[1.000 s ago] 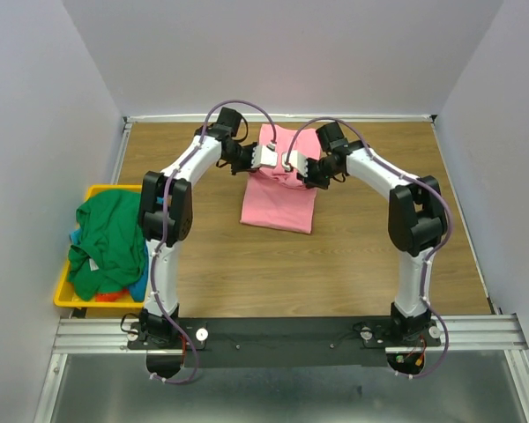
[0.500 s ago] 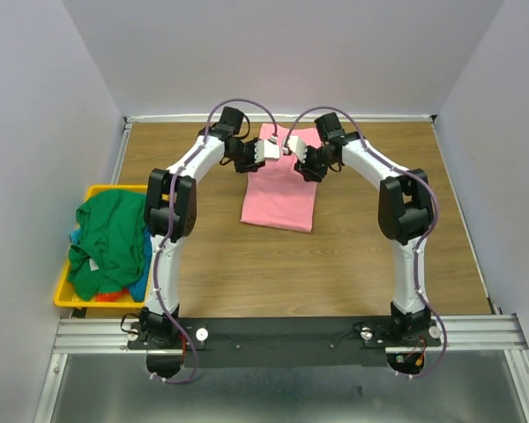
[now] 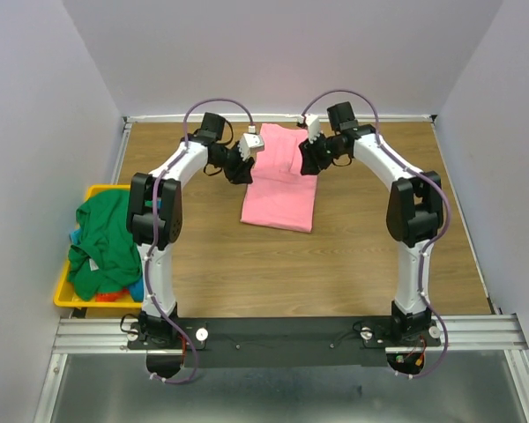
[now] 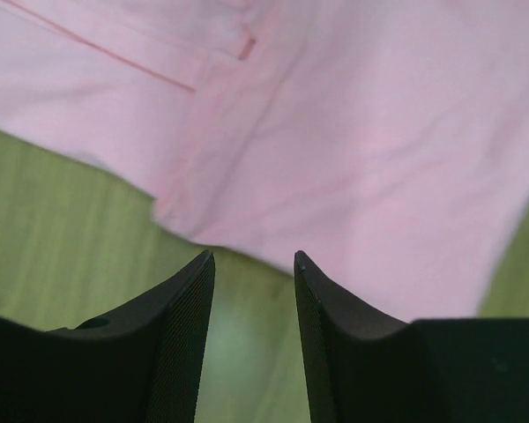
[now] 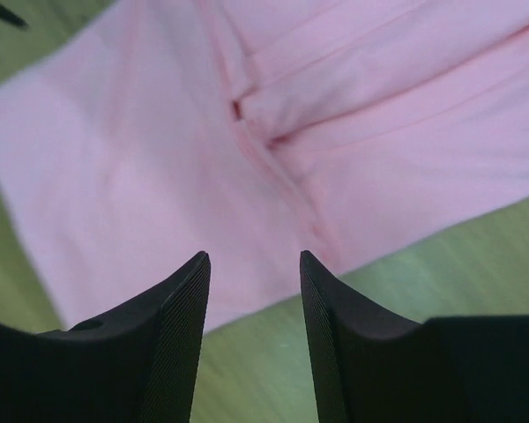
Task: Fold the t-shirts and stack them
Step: Fold the folded rectangular tshirt in 1/3 of the way
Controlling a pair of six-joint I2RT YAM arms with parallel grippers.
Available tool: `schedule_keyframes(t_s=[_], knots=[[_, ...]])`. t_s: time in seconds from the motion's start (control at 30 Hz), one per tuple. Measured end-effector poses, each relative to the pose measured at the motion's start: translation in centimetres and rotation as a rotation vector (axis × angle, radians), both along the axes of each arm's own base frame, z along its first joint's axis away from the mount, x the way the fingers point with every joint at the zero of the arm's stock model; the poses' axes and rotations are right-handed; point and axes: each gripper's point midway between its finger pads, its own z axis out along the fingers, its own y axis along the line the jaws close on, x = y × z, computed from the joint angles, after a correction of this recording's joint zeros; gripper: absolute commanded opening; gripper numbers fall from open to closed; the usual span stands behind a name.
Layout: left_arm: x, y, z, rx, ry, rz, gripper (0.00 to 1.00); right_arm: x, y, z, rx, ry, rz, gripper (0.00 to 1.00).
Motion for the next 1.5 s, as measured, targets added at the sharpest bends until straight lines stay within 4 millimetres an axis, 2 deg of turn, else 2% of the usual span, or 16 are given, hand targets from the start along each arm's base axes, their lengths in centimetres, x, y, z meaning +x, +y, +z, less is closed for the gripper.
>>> schedule_keyframes(t_s=[0.1,0.2,0.3,0.43,0.53,0.63,0.73,0.93,1.07,1.23,1.3,1.37,1.5], knots=[[-3.2,-1.1,-1.0,-0.084,0.155,0.023,0.49,-2.5,1.5,0.1,0.117,0.144,-0.043,0.5],[-6.7,-1.7,-2.8,-0.142,0.322,0.036,0.49,-5.5,2.5,-0.6,0.192,0.293,-0.071,0.47],[-10.3,-2.0,-4.4,-0.196,0.494,0.05,0.49,-9.8,3.0,-2.2,0.249,0.479,-0.094,0.44],[-13.8,-2.4,-4.6,-0.261,0.654,0.063,0.49,-14.9,3.6,-3.9,0.301,0.706,-0.129,0.42],[-14.9,-2.8,-3.9,-0.301,0.709,0.078,0.49,-16.7,3.9,-4.7,0.326,0.801,-0.158,0.4],[-15.0,-2.9,-4.0,-0.32,0.733,0.111,0.49,-17.5,4.0,-5.5,0.327,0.834,-0.179,0.39],[-14.8,-2.9,-4.6,-0.334,0.761,0.151,0.49,-17.4,3.7,-6.1,0.324,0.828,-0.192,0.37],[-14.9,-2.9,-5.6,-0.374,0.824,0.211,0.47,-17.3,1.4,-8.1,0.312,0.841,-0.263,0.32],[-16.8,-3.0,-5.8,-0.415,0.898,0.219,0.46,-17.3,0.5,-8.2,0.322,0.849,-0.284,0.3],[-19.4,-3.5,-5.2,-0.408,0.918,0.206,0.46,-17.7,-0.4,-8.1,0.305,0.817,-0.268,0.3],[-19.7,-3.7,-4.3,-0.4,0.887,0.183,0.46,-17.8,-0.7,-7.7,0.294,0.783,-0.246,0.32],[-19.2,-3.8,-2.9,-0.399,0.82,0.146,0.46,-17.9,-0.9,-6.2,0.292,0.726,-0.208,0.34],[-16.5,-3.6,0.5,-0.362,0.565,0.076,0.46,-17.4,-1.1,-2.0,0.288,0.547,-0.102,0.39]])
